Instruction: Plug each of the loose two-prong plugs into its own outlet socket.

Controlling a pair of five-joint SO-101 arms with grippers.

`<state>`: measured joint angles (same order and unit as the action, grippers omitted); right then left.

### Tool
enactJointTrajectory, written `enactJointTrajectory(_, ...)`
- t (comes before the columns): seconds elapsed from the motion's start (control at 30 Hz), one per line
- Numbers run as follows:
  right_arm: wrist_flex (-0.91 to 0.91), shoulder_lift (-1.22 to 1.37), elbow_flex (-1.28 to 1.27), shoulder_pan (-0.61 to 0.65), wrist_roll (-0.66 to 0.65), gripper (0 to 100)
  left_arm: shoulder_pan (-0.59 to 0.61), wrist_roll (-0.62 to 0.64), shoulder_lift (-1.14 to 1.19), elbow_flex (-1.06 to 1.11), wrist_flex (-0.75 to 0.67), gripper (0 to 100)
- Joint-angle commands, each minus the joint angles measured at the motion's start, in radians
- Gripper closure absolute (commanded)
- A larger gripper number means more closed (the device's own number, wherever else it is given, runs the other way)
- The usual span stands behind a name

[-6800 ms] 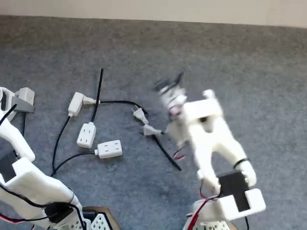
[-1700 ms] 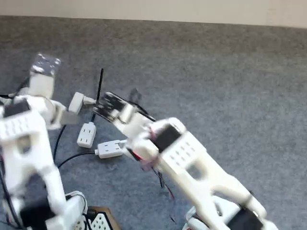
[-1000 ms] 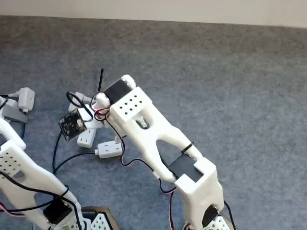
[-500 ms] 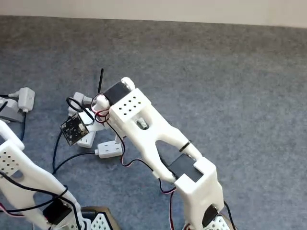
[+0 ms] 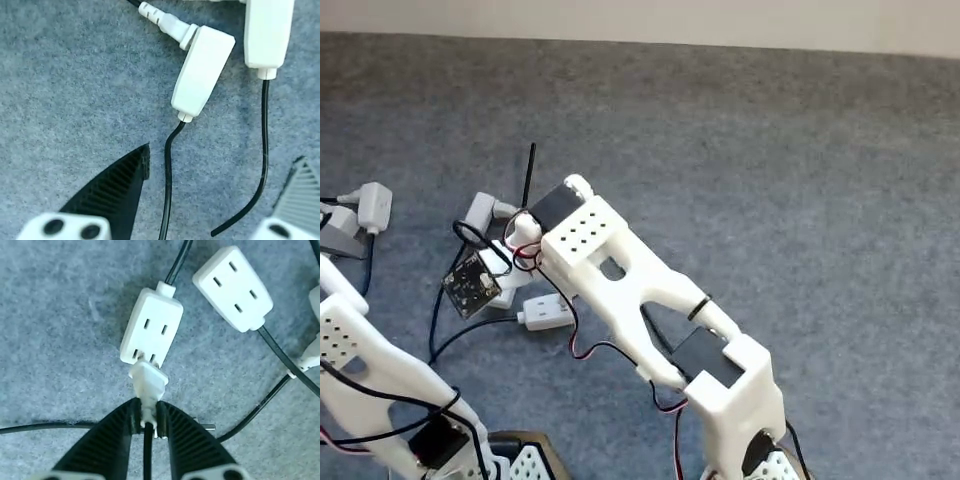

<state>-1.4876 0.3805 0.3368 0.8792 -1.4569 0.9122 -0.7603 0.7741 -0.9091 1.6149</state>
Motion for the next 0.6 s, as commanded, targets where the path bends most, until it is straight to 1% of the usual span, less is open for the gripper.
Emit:
enactJointTrajectory(0.0, 0.008, -0.024, -0.007, 0.024, -0.017, 99.1, 0.01, -0.009, -0.01, -0.041, 0.003, 59)
enactJointTrajectory(0.17, -0.07, -0.024, 0.001, 0.024, -0.077, 99.1, 0.008, -0.009, -0.008, -0.038, 0.003, 59)
enactJointTrajectory(0.37, -0.082, -0.021, 0.001, 0.025, -0.078, 99.1, 0.012, -0.009, -0.008, -0.039, 0.003, 59)
enactJointTrajectory(0.57, -0.082, -0.018, -0.005, 0.058, -0.083, 99.1, 0.012, -0.008, -0.008, -0.038, 0.005, 59)
